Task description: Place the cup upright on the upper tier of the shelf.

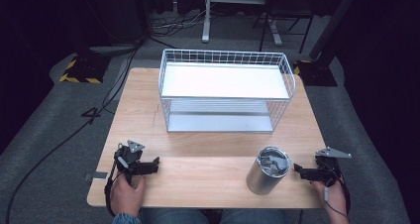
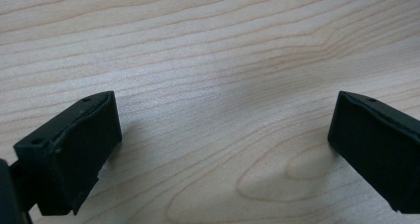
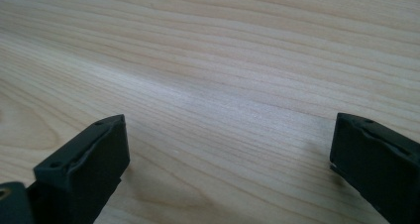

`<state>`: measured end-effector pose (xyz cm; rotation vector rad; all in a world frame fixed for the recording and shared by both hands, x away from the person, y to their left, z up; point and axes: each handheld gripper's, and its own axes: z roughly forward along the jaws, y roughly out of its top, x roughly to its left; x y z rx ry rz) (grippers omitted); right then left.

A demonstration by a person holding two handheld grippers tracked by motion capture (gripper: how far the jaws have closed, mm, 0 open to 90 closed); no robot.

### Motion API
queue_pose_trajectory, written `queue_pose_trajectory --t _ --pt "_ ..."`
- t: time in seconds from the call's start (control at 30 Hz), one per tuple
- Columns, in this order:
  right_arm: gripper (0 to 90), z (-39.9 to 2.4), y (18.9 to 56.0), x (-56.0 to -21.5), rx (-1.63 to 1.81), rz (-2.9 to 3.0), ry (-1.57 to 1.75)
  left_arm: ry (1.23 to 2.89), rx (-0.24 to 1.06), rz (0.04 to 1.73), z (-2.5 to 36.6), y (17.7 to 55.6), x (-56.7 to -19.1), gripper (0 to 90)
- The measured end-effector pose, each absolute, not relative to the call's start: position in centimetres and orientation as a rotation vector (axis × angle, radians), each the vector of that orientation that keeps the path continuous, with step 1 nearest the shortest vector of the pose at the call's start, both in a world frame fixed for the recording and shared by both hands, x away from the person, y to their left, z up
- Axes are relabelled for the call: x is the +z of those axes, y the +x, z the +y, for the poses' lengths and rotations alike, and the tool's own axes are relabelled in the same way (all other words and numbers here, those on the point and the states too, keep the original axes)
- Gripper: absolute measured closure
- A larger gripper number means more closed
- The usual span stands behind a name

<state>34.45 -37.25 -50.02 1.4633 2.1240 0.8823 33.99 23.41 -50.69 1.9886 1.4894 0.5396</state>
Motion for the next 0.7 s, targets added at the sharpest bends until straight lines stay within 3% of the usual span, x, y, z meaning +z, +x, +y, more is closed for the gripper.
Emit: queue_pose_trajectory --t 0.7 --pt "1.4 -35.8 29.8 -43.2 1.025 2.129 1.244 1.995 0.538 1.483 23.4 33.9 -50.7 0.5"
